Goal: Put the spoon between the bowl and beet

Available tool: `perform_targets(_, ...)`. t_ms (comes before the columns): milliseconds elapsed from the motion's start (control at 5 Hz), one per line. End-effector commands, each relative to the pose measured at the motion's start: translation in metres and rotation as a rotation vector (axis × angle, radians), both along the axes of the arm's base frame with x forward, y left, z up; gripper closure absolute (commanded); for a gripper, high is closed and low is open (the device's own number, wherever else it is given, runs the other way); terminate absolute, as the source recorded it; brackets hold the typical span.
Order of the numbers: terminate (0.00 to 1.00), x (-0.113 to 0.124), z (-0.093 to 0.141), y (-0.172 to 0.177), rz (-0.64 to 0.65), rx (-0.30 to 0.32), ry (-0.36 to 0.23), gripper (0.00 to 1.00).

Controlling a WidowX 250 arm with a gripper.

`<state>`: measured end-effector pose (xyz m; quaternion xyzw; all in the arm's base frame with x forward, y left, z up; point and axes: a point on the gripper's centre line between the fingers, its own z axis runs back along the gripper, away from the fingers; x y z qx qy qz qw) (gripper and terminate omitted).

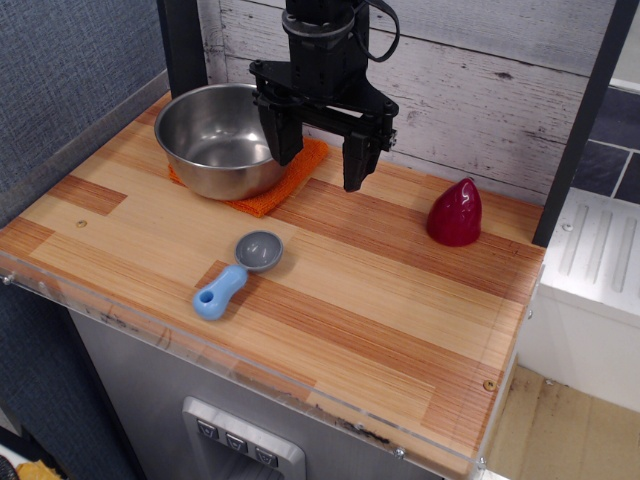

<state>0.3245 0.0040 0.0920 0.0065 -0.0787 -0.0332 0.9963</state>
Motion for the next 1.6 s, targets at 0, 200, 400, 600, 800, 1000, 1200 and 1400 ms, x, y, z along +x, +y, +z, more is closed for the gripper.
perform_targets(0,0.0,0.0,0.0,0.0,0.0,0.0,0.0,0.0)
perform_targets(200,0.0,-0.019,-0.014,0.01,0.027,-0.034,-0.002,0.0)
perform_targets(400,0.0,-0.038,-0.022,0.018,0.021,-0.061,-0.008,0.0)
perform_targets(600,0.0,-0.047,-0.023,0.024,0.001,-0.058,0.002,0.0)
perform_targets(800,0.0,-0.045,-0.031,0.023,-0.038,-0.063,0.043,0.0)
perform_targets(1000,0.0,-0.044,-0.043,0.022,-0.097,-0.041,0.08,0.0)
perform_targets(1200,0.0,-0.045,-0.052,0.024,-0.126,0.009,0.097,0.0)
perform_targets(1400,0.0,-0.049,-0.056,0.028,-0.132,0.017,0.101,0.0)
